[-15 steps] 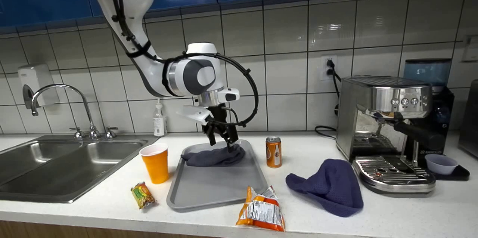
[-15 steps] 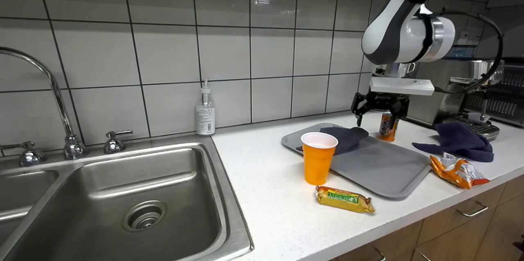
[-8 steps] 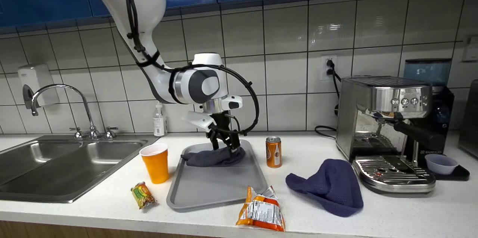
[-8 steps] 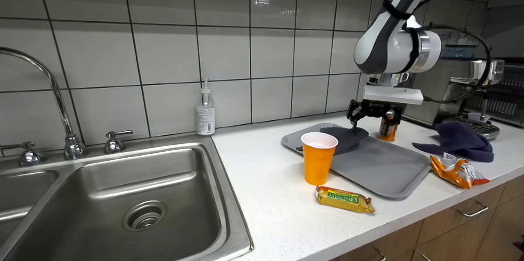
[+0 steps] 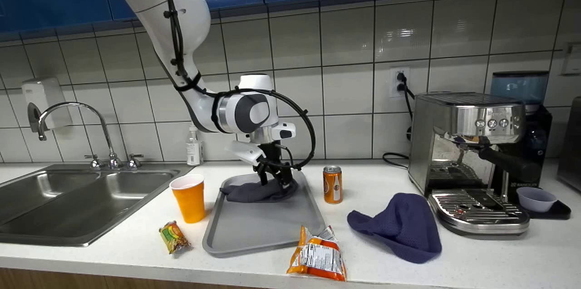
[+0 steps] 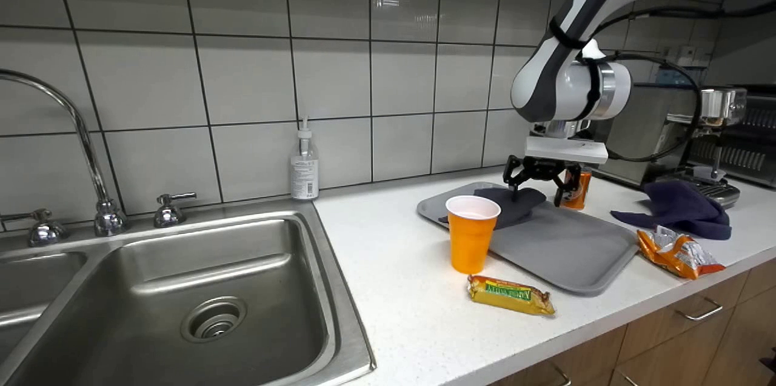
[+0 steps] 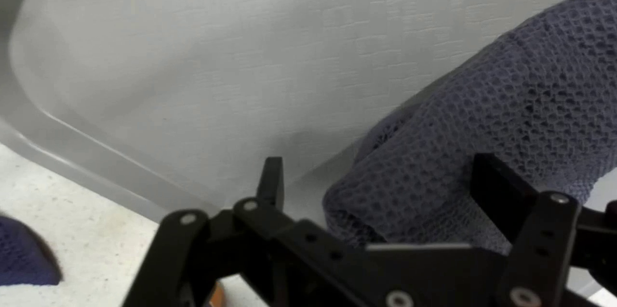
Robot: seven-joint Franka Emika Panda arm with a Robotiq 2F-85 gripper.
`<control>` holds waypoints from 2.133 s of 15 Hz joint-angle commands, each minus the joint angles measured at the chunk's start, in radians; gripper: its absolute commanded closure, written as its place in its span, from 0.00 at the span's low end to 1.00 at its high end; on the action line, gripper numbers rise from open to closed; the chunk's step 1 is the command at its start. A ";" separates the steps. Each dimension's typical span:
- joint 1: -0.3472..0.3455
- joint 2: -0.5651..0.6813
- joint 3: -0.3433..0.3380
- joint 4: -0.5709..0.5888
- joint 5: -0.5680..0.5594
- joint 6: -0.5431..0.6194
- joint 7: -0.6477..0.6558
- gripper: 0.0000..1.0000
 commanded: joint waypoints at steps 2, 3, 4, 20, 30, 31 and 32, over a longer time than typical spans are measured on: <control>-0.002 0.062 0.018 0.085 0.028 -0.012 0.015 0.00; -0.001 0.073 0.021 0.099 0.031 -0.013 0.015 0.00; -0.001 0.084 0.024 0.112 0.032 -0.014 0.014 0.00; -0.008 0.102 0.045 0.167 0.034 -0.023 -0.014 1.00; -0.029 -0.026 0.044 0.074 0.029 -0.007 -0.056 0.98; -0.032 -0.041 0.044 0.065 0.030 -0.005 -0.061 0.98; -0.036 -0.059 0.044 0.054 0.030 -0.004 -0.066 0.98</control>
